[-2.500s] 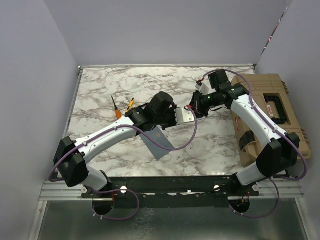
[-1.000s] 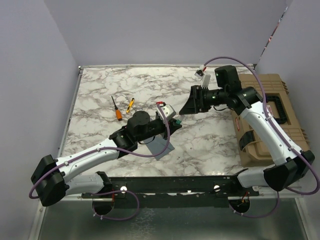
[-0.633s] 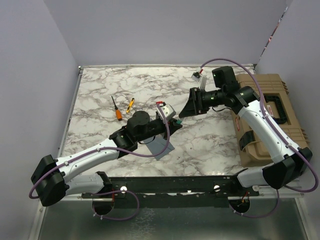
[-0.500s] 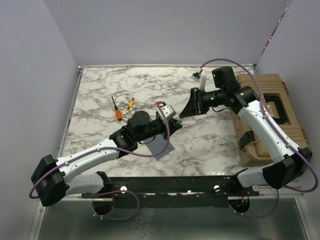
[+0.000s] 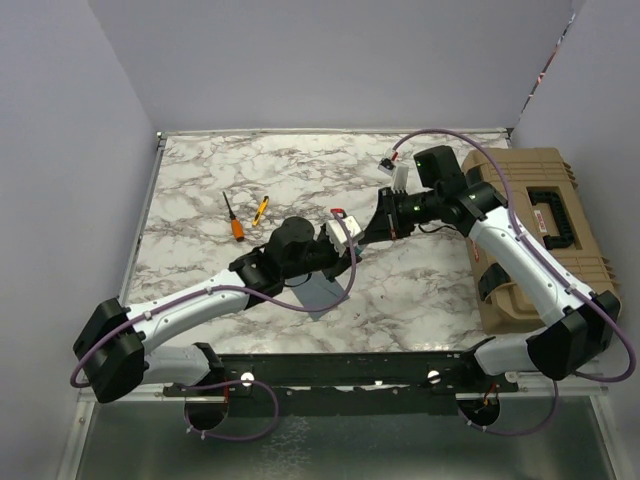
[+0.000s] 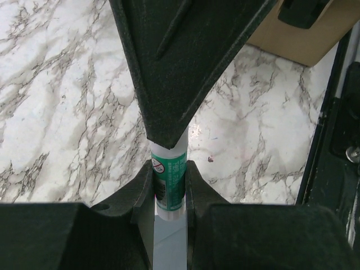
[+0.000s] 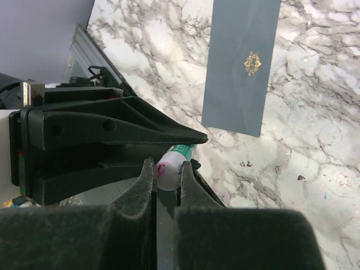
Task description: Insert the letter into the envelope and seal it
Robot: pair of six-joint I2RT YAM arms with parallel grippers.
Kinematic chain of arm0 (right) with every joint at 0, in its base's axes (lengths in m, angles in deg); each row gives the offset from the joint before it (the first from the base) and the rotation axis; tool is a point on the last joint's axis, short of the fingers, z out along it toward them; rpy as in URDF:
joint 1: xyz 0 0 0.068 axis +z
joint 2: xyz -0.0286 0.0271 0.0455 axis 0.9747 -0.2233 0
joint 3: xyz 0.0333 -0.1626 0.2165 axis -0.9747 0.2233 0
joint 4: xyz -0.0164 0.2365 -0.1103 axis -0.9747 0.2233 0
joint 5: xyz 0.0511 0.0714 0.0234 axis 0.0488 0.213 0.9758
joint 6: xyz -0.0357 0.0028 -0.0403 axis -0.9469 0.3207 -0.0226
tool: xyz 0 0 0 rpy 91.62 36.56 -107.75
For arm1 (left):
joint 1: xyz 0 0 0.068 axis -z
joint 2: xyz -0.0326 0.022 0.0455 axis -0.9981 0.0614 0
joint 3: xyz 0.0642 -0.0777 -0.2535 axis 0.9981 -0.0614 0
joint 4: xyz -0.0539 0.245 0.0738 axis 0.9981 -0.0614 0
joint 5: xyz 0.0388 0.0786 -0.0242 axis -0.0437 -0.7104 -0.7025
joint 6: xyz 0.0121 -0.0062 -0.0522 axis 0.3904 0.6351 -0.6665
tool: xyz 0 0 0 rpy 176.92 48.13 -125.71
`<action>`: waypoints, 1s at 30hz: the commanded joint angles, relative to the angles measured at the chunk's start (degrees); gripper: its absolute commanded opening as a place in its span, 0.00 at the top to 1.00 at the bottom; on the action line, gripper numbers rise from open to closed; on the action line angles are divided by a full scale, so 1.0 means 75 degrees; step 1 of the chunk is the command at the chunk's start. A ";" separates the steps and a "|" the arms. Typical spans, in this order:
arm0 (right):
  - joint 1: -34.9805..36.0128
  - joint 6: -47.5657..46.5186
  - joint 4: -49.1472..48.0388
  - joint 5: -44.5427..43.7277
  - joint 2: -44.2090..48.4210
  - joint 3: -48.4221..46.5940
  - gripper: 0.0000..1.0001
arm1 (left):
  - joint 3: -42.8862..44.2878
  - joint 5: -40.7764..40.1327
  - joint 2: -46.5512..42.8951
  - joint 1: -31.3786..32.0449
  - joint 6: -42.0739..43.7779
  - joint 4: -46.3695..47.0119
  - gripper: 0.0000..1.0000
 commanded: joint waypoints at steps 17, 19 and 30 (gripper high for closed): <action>0.1006 0.0200 0.0553 -0.0396 -0.0205 0.1354 1.00 | 0.2286 0.0185 0.0248 -0.0392 0.1018 0.3041 1.00; 0.1023 0.0213 0.0587 -0.0502 -0.0276 0.1473 1.00 | 0.2383 0.0194 0.0245 -0.0392 0.1092 0.3071 1.00; 0.1023 0.0507 0.0278 -0.0176 -0.0694 0.1946 1.00 | 0.2448 0.0245 0.0063 -0.0404 0.1263 0.3475 1.00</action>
